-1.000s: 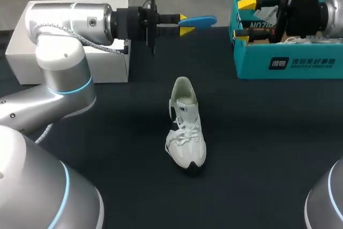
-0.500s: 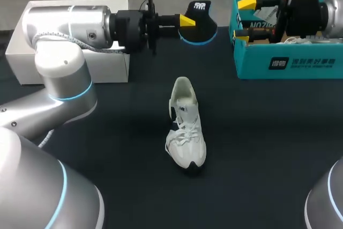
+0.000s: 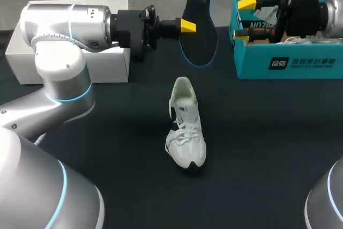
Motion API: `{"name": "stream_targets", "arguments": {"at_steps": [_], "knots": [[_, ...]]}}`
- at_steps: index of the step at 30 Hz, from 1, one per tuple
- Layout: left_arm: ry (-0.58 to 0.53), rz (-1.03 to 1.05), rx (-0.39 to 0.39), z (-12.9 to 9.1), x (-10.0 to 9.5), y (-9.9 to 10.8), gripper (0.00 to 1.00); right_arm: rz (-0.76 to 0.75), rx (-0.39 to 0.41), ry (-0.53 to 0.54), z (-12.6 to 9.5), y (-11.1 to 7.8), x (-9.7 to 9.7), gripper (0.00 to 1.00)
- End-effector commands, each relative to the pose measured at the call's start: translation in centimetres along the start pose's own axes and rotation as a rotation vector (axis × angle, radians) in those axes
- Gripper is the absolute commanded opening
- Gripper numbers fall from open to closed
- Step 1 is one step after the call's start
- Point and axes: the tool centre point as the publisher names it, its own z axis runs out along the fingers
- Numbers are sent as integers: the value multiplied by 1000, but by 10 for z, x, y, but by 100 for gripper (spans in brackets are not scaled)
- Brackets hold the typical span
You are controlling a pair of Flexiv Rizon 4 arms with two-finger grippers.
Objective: Take the shoe out of the shoebox, open the shoe tongue, remove and reinsert the insole, then place the shoe into the shoebox
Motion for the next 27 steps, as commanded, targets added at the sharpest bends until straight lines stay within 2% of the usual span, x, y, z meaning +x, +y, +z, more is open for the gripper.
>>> {"name": "stream_targets", "arguments": {"at_steps": [1,14,18,27], "knots": [[-10,-18,-4,0,1,0,0,0,-2,-1,2,0,0,100],[-27,-37,-4,1,-1,3,0,0,-2,-1,2,0,0,100],[-23,-42,-32,4,-4,7,0,1,30,-35,15,5,0,100],[-39,-81,-56,17,1,18,0,-16,48,-51,33,9,-1,100]]}}
